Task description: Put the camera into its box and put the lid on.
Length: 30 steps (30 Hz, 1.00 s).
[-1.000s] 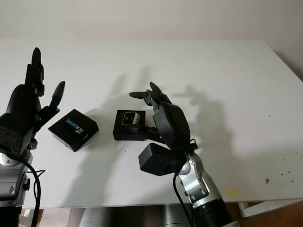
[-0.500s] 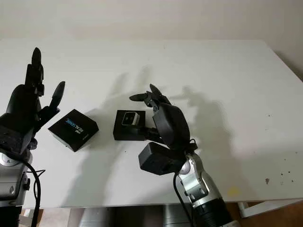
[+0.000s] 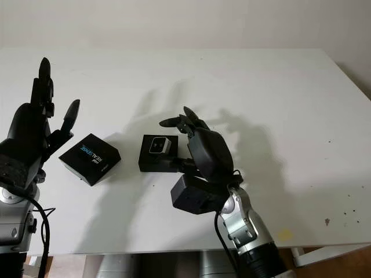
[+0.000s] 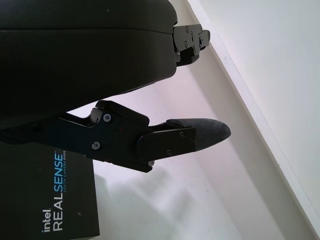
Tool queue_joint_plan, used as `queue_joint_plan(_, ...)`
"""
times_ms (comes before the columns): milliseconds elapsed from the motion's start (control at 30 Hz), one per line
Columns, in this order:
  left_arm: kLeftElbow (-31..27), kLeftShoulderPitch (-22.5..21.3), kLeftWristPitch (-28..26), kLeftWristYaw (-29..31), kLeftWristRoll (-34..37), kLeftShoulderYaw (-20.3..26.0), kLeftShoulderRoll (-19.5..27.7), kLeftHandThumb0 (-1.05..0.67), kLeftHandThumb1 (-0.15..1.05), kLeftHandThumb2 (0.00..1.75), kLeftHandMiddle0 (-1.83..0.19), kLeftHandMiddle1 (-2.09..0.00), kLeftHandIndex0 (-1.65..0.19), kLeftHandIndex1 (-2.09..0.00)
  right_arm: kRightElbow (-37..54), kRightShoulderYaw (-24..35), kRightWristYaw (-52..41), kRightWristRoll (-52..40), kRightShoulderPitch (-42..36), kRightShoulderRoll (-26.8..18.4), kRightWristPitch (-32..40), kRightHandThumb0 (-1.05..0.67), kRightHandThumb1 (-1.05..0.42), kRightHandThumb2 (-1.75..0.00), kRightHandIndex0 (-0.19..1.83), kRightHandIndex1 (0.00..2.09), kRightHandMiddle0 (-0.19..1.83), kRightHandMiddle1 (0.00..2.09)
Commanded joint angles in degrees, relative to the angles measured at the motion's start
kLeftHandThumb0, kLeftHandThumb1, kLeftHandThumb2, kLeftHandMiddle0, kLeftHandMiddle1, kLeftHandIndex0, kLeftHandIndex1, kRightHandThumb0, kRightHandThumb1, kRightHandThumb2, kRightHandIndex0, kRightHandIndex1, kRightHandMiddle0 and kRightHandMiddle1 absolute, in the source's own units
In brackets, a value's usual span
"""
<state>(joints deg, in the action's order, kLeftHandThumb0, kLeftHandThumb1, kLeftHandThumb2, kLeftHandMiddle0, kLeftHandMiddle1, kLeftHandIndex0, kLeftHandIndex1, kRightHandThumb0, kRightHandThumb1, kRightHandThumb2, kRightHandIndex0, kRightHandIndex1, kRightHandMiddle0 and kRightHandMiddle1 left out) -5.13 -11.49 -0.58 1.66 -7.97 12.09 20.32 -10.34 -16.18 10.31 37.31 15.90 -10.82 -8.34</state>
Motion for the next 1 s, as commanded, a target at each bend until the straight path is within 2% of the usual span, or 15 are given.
queue_joint_plan(0,-0.54,-0.39,0.43,0.11,-0.02,0.02,0.63,-0.61,1.05,0.53,0.15,-0.06,0.16,-0.05,0.04,-0.28,1.06,0.28,0.04,0.19,0.17,-0.69,-0.93,-0.05,0.2,0.06,0.26,0.81)
queue_joint_plan(967,-1.65,-0.02,-1.12,-0.35,0.48,0.02,-0.12,-0.61,1.05,0.52,0.14,-0.05,0.15,-0.06,-5.96,-1.6,5.17,0.06,2.53,0.59,-1.0,-0.61,-0.91,-0.05,0.28,0.07,0.32,0.91)
